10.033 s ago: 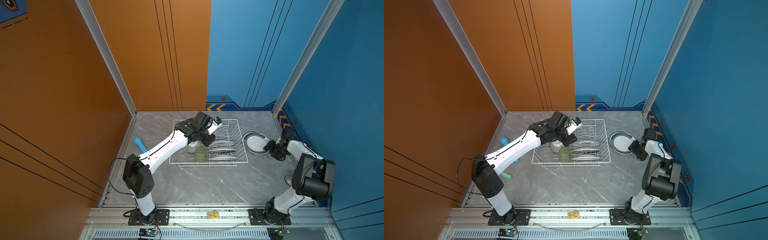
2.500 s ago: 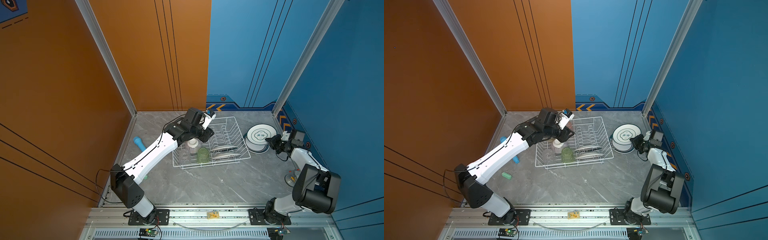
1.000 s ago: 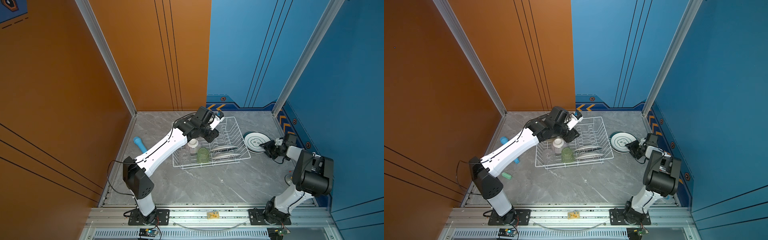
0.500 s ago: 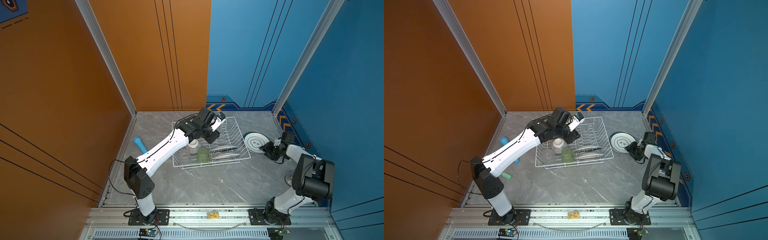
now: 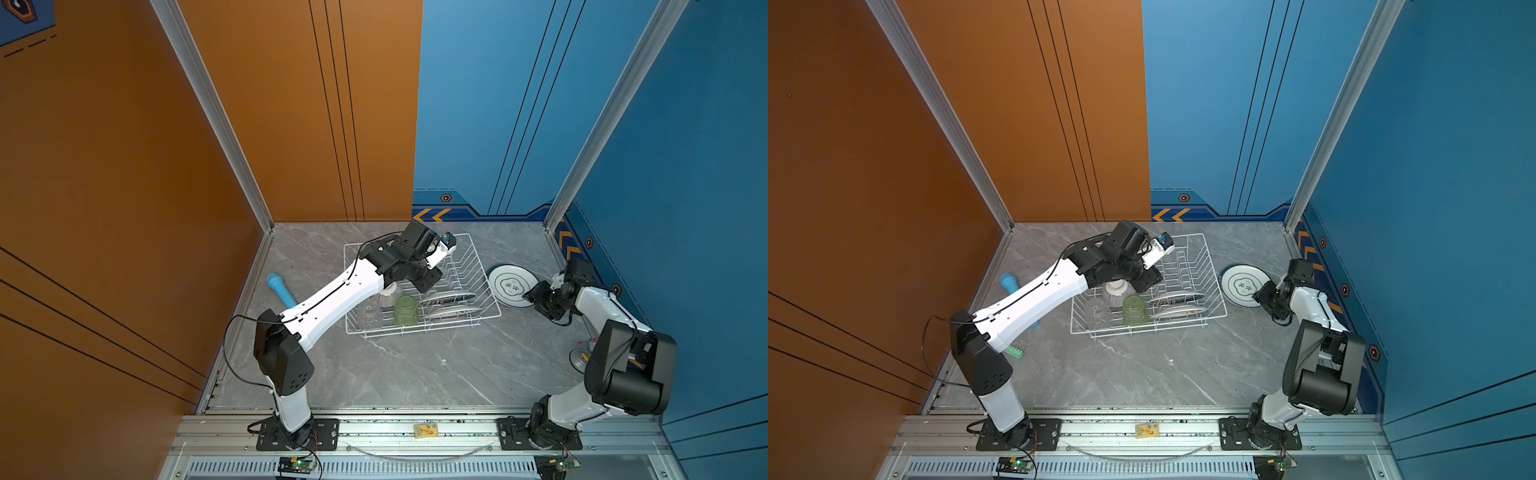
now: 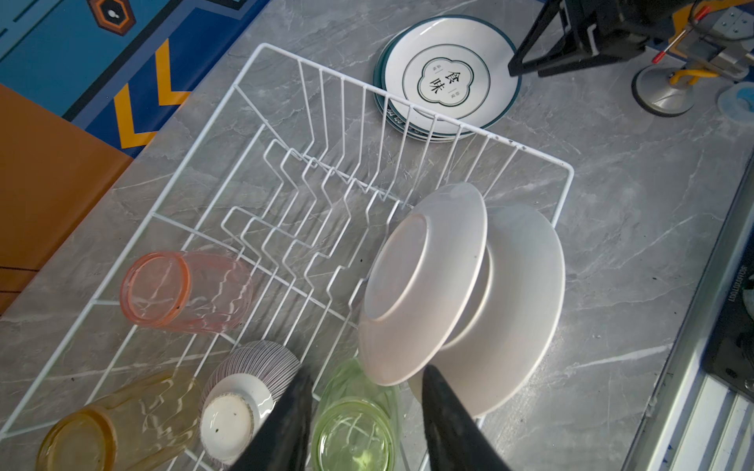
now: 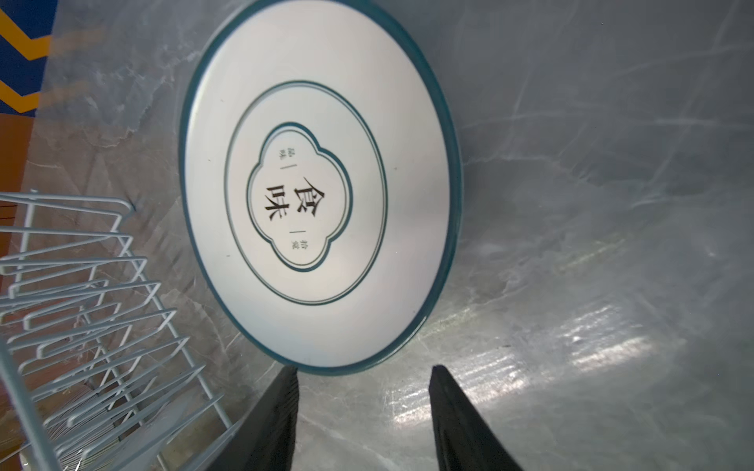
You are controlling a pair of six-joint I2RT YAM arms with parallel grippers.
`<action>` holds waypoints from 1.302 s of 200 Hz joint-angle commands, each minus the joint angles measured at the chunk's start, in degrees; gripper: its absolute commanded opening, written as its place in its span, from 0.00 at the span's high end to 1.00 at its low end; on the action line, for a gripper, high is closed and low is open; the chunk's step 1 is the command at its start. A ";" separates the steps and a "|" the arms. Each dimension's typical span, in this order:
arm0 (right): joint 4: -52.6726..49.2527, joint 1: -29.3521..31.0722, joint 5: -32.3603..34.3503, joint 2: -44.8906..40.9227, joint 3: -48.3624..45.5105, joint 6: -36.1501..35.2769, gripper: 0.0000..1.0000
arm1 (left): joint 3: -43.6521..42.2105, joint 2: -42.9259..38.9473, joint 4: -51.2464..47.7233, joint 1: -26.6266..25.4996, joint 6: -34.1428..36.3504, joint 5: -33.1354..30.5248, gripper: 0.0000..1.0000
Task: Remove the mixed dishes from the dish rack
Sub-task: 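Lower the white plate onto the plate stack with the right gripper, then open the right gripper and raise it off the stack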
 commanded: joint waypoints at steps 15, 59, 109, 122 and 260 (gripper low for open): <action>-5.29 0.13 2.64 -8.06 3.76 -2.72 0.46 | 3.26 3.73 -2.60 -2.97 4.07 -1.95 0.55; -8.05 0.04 8.66 -7.98 5.05 -3.86 0.38 | 7.12 7.70 -4.94 -4.92 6.33 -4.81 0.55; -8.71 0.13 14.57 -2.11 6.96 -4.17 0.28 | 7.67 8.23 -5.74 -5.27 7.27 -5.66 0.55; -8.64 0.26 15.24 -0.24 7.72 -4.30 0.28 | 7.50 7.81 -5.72 -5.22 7.44 -5.74 0.55; -8.98 3.43 17.57 18.94 18.81 -6.00 0.24 | 3.94 3.40 -5.78 -3.11 6.72 -5.65 0.55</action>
